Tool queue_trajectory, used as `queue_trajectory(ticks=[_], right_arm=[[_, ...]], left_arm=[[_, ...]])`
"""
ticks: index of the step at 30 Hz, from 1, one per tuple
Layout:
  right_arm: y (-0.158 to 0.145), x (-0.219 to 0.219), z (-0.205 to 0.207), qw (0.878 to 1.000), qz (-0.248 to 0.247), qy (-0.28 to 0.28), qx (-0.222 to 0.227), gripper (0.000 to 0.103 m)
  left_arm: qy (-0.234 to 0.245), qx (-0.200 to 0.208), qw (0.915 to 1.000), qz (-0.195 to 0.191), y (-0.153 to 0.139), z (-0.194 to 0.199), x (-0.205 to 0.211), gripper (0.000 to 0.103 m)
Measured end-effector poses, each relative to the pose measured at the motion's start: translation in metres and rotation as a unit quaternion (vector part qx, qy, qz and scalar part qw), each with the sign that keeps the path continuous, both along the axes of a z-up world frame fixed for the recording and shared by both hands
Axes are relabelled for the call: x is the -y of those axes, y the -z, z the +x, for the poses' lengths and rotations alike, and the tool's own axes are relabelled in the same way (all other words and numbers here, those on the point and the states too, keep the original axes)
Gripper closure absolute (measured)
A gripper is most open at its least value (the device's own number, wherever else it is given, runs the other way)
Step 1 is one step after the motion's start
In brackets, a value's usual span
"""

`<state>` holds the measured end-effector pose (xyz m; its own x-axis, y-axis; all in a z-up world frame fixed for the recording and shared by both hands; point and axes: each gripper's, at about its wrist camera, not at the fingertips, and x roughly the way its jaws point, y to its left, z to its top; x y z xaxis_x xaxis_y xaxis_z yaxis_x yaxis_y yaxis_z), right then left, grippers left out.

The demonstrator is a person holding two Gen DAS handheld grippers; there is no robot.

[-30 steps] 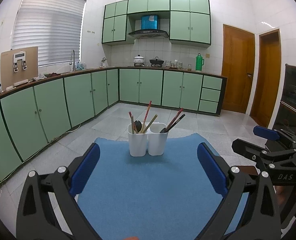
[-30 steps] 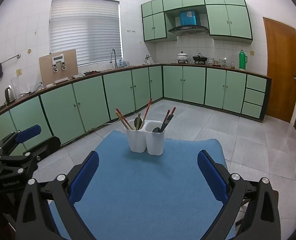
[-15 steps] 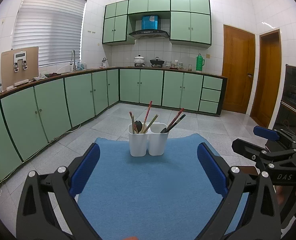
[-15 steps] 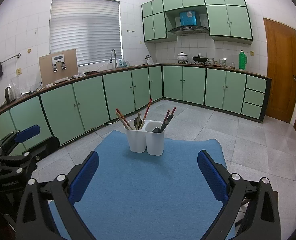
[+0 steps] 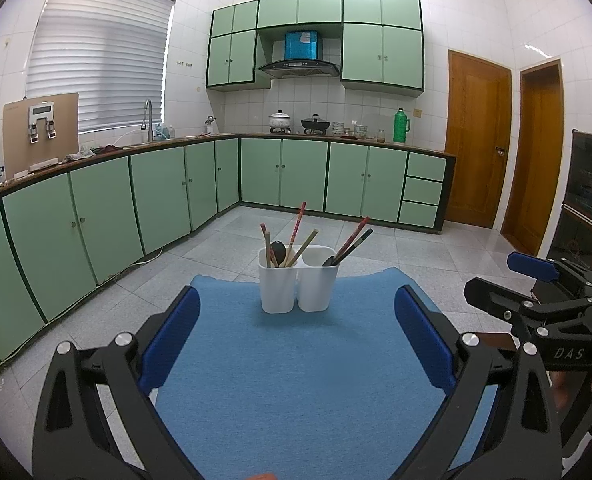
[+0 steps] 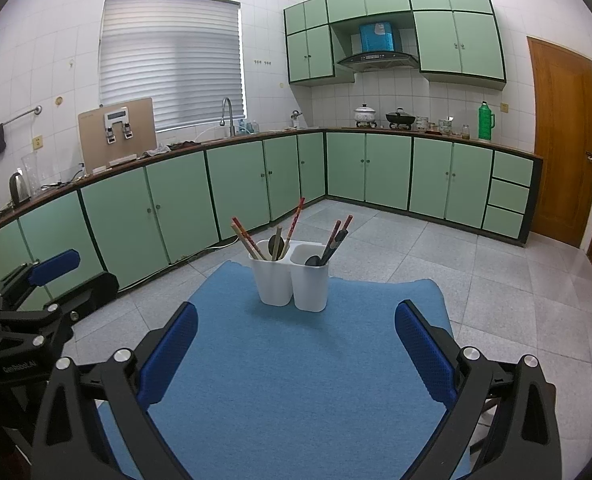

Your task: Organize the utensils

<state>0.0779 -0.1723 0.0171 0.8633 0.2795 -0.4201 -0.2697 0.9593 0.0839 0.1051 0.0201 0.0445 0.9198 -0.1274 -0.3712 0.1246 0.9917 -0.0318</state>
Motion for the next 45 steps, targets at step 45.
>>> queue_trajectory(ticks=[45], right_arm=[[-0.0004, -0.0016, 0.0011, 1.0, -0.001, 0.0, -0.001, 0.006]], left_arm=[[-0.002, -0.002, 1.0, 0.002, 0.0017, -0.0011, 0.0037, 0.008]])
